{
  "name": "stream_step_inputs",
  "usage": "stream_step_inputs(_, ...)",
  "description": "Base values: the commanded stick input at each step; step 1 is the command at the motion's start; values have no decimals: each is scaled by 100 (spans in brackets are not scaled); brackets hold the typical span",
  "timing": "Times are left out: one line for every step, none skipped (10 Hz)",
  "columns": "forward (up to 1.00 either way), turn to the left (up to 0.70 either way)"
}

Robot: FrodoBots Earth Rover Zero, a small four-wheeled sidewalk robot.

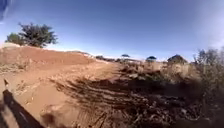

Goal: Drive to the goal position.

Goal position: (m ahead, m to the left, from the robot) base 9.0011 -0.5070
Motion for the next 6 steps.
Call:
stream_step_inputs(50,15)
stream_step_inputs(50,0)
stream_step_inputs(50,0)
stream_step_inputs(50,49)
stream_step_inputs(50,33)
stream_step_inputs(50,20)
